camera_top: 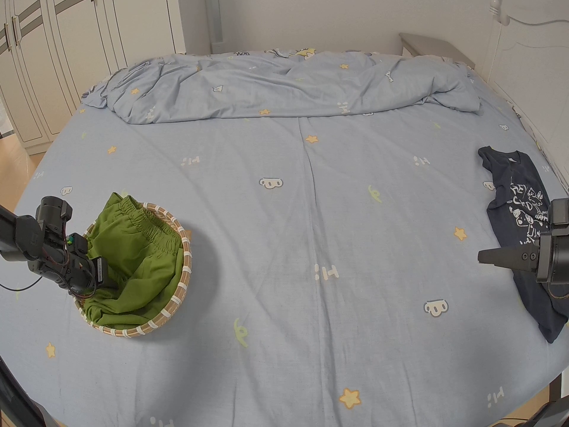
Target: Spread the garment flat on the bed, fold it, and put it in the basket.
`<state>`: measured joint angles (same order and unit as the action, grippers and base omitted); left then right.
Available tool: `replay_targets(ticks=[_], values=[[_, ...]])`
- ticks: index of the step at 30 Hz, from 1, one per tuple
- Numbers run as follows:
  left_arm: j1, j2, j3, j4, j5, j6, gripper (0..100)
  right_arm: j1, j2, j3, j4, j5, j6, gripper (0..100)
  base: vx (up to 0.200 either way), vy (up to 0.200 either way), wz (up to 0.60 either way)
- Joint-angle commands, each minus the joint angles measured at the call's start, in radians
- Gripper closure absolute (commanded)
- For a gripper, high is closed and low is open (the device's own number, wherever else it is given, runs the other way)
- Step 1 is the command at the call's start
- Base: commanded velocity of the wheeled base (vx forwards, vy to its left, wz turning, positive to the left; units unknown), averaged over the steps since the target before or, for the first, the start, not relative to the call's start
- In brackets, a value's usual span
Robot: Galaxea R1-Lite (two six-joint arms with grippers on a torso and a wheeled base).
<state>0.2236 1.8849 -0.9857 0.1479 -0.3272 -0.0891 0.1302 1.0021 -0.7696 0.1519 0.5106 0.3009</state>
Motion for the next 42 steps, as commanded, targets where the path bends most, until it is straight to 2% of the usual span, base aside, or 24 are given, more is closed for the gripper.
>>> replay_targets(ticks=[1,5,6,19,20,28,31,33,34,35,40,42], values=[[-0.003,-0.017,-0.001,-0.001,-0.001,-0.003,100,0.000,0.003,0.000,0.000,0.000,0.000,0,0.000,0.000,0.00],[-0.003,-0.104,0.013,0.001,-0.003,-0.003,100,0.000,0.003,0.000,0.000,0.000,0.000,0,0.000,0.000,0.00],[-0.004,-0.125,0.013,0.001,-0.004,-0.004,0,0.000,0.003,0.000,0.000,0.000,0.000,0,0.000,0.000,0.00],[0.002,-0.437,0.093,-0.002,-0.003,0.066,0,0.000,-0.004,-0.002,0.000,0.003,0.000,0,0.000,0.000,0.00],[0.000,-0.517,0.119,-0.001,-0.003,0.074,0,0.005,-0.022,0.000,0.000,0.003,-0.003,0,0.000,0.000,0.00],[-0.069,-0.908,0.292,0.001,-0.001,0.078,0,-0.040,-0.310,0.135,-0.005,-0.003,-0.098,0,0.000,0.000,0.00],[-0.075,-1.135,0.415,0.006,-0.001,0.078,0,-0.054,-0.536,0.228,0.006,0.005,-0.135,0,0.000,0.000,0.00],[-0.075,-1.144,0.421,0.006,-0.001,0.078,0,-0.054,-0.545,0.231,0.006,0.005,-0.135,0,0.000,0.000,0.00],[-0.076,-1.290,0.515,0.009,-0.001,0.077,0,-0.049,-0.698,0.285,0.058,0.005,-0.137,0,0.000,0.000,0.00],[-0.076,-1.340,0.552,0.009,-0.001,0.077,0,-0.049,-0.743,0.294,0.086,0.005,-0.138,0,0.000,0.000,0.00],[-0.110,-1.552,0.705,0.013,-0.001,0.077,0,-0.043,-0.869,0.300,0.204,0.003,-0.137,0,0.000,0.000,0.00],[-0.110,-1.552,0.705,0.013,-0.001,0.077,0,-0.043,-0.869,0.300,0.204,0.003,-0.137,0,0.000,0.000,0.00]])
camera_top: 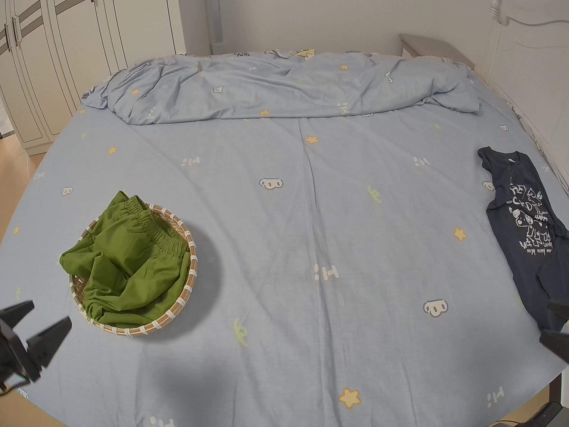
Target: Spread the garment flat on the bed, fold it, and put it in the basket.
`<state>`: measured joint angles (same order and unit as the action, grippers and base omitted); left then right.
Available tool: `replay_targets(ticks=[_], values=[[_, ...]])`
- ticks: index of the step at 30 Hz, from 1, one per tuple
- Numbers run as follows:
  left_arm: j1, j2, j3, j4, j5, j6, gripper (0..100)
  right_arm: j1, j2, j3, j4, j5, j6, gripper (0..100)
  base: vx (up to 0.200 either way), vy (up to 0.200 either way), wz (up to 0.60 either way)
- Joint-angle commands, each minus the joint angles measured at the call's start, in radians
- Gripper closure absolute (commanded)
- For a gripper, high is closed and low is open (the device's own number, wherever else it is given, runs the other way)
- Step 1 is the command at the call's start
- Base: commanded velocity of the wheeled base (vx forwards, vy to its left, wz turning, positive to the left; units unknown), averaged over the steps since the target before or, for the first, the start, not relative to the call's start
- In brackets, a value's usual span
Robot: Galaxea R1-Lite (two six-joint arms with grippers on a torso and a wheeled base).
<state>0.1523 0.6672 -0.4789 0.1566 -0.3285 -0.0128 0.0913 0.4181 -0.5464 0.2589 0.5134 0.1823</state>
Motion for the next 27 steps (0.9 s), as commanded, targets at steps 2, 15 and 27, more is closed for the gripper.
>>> replay_targets(ticks=[2,15,27], values=[[-0.079,-0.452,0.283,0.009,0.000,-0.003,0,-0.022,-0.317,0.085,0.129,-0.004,-0.020,0,0.000,0.000,0.00],[-0.149,-0.667,0.362,0.035,0.066,-0.046,0,-0.107,-0.369,0.187,0.201,-0.038,-0.080,0,0.000,0.000,0.00],[-0.149,-0.667,0.430,-0.091,0.396,-0.029,0,-0.096,-0.410,0.473,-0.138,-0.509,-0.187,0,0.000,0.000,0.00]])
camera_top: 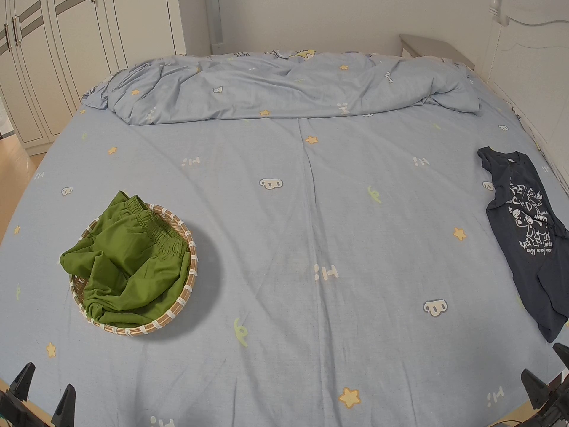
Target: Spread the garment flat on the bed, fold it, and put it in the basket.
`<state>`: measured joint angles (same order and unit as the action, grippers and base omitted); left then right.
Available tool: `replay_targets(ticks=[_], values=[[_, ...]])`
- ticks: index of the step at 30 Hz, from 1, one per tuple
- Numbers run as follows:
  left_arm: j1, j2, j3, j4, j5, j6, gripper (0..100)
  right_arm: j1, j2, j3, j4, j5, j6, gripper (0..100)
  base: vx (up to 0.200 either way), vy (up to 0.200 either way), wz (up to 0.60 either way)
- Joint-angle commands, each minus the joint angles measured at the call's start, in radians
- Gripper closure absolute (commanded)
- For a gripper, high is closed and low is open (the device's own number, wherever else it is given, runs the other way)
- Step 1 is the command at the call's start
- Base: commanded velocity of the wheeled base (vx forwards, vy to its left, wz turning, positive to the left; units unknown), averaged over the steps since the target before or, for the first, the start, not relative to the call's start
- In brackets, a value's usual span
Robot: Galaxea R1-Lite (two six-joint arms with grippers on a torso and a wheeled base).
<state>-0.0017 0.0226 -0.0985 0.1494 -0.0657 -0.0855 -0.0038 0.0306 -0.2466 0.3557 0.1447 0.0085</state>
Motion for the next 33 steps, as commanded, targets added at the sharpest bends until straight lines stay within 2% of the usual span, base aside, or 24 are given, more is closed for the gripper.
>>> replay_targets(ticks=[1,2,3,12,14,33], values=[[0.005,-0.023,0.049,-0.086,0.136,0.046,0,-0.001,-0.023,0.176,-0.245,-0.142,-0.012,0,0.000,0.000,0.00],[0.005,-0.023,0.065,-0.120,0.152,0.061,0,-0.001,-0.023,0.242,-0.359,-0.174,0.007,0,0.000,0.000,0.00],[0.003,-0.023,0.066,-0.123,0.153,0.063,0,-0.001,-0.023,0.247,-0.370,-0.185,0.016,0,0.000,0.000,0.00],[0.003,-0.023,0.080,-0.131,0.136,0.053,0,-0.001,-0.023,0.247,-0.356,-0.191,0.022,0,0.000,0.000,0.00],[0.003,-0.023,0.099,-0.139,0.075,0.089,0,-0.001,-0.023,0.247,-0.356,-0.189,0.021,0,0.000,0.000,0.00],[0.003,-0.019,0.097,-0.140,0.073,0.081,0,-0.001,-0.023,0.247,-0.356,-0.185,0.016,0,0.000,0.000,0.00]])
